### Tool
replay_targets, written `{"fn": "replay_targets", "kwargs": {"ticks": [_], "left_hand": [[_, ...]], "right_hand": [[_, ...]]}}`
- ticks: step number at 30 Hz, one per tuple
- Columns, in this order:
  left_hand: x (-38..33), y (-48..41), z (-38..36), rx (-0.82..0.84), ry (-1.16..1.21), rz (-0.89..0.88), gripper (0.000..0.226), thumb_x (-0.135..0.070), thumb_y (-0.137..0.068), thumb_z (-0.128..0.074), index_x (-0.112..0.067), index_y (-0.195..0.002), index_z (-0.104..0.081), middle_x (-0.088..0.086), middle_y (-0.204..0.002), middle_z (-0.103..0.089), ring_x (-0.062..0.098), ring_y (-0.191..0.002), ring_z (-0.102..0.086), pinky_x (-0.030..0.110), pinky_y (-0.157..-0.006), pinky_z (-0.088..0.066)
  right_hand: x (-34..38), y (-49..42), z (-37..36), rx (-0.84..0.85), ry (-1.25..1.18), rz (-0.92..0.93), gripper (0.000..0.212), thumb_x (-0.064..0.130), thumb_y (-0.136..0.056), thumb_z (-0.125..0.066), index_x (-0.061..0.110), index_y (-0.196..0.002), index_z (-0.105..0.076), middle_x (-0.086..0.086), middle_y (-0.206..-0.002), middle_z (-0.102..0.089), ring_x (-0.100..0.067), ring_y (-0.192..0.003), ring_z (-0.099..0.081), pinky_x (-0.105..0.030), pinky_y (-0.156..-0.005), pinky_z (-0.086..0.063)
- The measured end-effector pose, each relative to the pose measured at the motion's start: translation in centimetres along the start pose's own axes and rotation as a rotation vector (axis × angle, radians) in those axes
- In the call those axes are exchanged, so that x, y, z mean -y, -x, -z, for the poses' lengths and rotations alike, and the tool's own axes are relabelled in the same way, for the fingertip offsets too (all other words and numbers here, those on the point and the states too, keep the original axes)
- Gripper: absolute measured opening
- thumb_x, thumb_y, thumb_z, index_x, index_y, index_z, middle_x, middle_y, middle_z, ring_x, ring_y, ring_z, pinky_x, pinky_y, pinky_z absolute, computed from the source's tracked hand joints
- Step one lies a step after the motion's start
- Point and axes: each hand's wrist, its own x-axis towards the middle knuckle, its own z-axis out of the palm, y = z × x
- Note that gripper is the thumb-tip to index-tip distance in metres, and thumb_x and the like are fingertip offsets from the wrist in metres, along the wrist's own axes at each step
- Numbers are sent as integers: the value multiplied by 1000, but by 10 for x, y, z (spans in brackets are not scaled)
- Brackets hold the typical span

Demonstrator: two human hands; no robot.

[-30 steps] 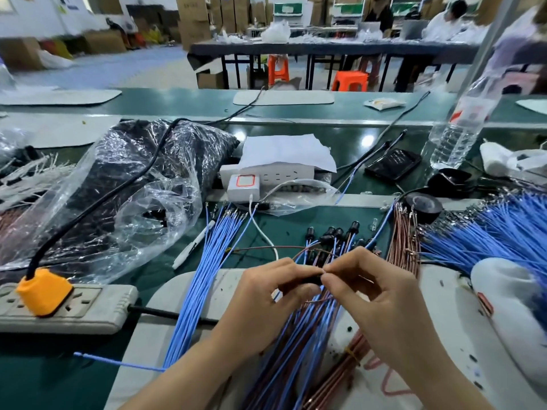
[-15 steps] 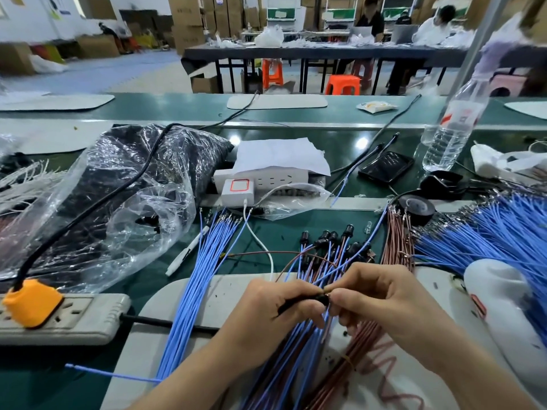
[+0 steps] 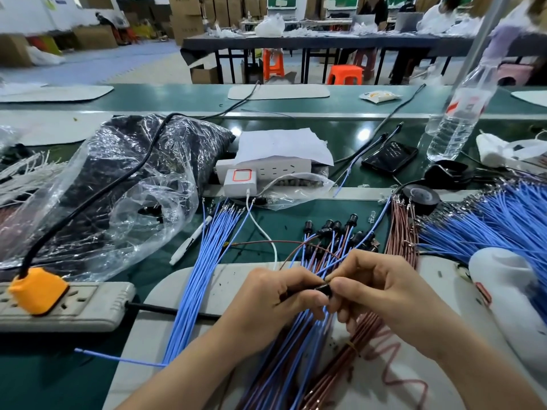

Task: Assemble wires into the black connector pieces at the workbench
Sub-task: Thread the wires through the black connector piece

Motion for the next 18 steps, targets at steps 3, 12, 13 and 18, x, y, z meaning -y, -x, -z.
{"fn": "replay_targets", "kwargs": {"ticks": [3, 12, 13, 18], "left_hand": [[-1, 1, -1, 14, 65, 42, 4, -20, -83, -65, -19, -83, -68, -15, -60, -65, -6, -49, -54, 8, -53, -41], [-2, -2, 0, -56, 136, 69, 3, -19, -81, -69, -22, -82, -68, -13, -61, -65, -2, -52, -58, 12, -52, -45], [-1, -3, 0, -92, 125, 61, 2, -24, -81, -69, -24, -83, -69, -8, -65, -67, 1, -56, -60, 15, -54, -47], [1, -2, 3, -159, -86, -13, 16, -29, -81, -68, -34, -96, -67, -12, -85, -71, 6, -76, -67, 33, -70, -54]], "right_hand": [[-2, 0, 2, 27, -31, -47, 23, 9, -75, -64, -11, -83, -56, -20, -67, -68, -23, -54, -63, -27, -50, -53], [-10, -4, -4, -41, -131, -13, 22, 12, -74, -65, -8, -81, -58, -25, -71, -69, -31, -59, -69, -28, -53, -55], [-11, -5, -6, -68, -137, 22, 24, 13, -74, -65, -9, -82, -58, -25, -71, -69, -31, -59, -69, -28, -53, -55], [-14, -7, -13, -174, -146, 122, 16, 11, -75, -62, -4, -83, -61, -22, -70, -70, -29, -59, -70, -26, -55, -56]]}}
